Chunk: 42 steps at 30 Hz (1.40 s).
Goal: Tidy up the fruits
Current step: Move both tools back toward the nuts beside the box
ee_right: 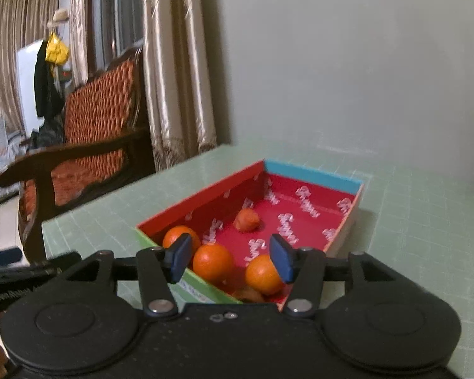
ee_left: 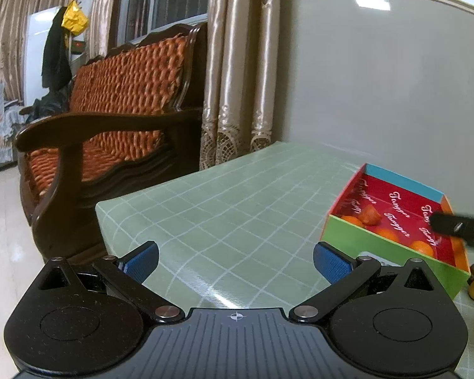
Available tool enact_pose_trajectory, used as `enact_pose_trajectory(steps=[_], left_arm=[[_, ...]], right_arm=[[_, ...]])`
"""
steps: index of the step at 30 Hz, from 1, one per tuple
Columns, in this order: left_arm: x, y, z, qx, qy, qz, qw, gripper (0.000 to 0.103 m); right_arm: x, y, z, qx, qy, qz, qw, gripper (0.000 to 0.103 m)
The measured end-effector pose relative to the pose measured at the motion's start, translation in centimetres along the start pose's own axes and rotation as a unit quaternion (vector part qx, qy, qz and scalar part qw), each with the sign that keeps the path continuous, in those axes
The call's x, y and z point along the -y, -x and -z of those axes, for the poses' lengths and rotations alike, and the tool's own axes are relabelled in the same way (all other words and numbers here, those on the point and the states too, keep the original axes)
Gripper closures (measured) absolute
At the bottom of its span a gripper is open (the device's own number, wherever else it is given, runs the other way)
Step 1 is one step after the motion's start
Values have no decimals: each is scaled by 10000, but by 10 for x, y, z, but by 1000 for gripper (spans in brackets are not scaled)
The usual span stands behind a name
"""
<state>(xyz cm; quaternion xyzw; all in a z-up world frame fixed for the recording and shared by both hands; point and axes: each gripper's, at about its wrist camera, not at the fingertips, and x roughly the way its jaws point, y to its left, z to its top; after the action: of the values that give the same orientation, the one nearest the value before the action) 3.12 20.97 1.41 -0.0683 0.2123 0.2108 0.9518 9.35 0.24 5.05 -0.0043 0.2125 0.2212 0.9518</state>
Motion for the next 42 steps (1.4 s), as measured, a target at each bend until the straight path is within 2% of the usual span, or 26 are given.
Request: enact_pose_trajectory(steps=[2,3,5,9,13,16,22,25,29,33,35,37,42], left_arm=[[6,3,1,56,-101,47,9999,0],[10,5,1,90,-150,84,9998,0],[17,10,2,178,-276,174,9993,0],[37,22,5,357,-605,474,9964,0],[62,35,9,510,-918,856,9908,0],[84,46,13,647,-1207,1175,9836,0],[128,66,26,798,-1825,1723,9647,0],[146,73,32,807,-2042,1953,9558,0],[170,81,41,723,-2275,2258,9445,0],[188,85,47,642,-2396,2439,9375,0],[197,85,50,606,-2446,2480,9354,0],[203,83,52,543,-2475,2508,9343,0],[219,80,56,385,-2490,2606,9320,0]], right_arm=[[10,10,-3,152,-73,72,9998,44],[16,18,-3,244,-100,149,9995,36],[28,30,-3,430,-111,317,9985,30],[61,56,5,723,-82,929,9930,19],[95,73,22,835,-35,1695,9820,18],[120,82,39,823,-209,2142,9731,15],[158,103,61,840,-842,2440,9625,15],[173,118,67,926,-1119,2714,9514,13],[193,140,77,969,-1476,3233,9297,6],[208,158,86,917,-1707,3939,8985,3],[216,166,89,936,-1827,4134,8871,3],[221,173,92,999,-1930,4189,8816,1],[225,181,97,998,-1948,4129,8841,1]])
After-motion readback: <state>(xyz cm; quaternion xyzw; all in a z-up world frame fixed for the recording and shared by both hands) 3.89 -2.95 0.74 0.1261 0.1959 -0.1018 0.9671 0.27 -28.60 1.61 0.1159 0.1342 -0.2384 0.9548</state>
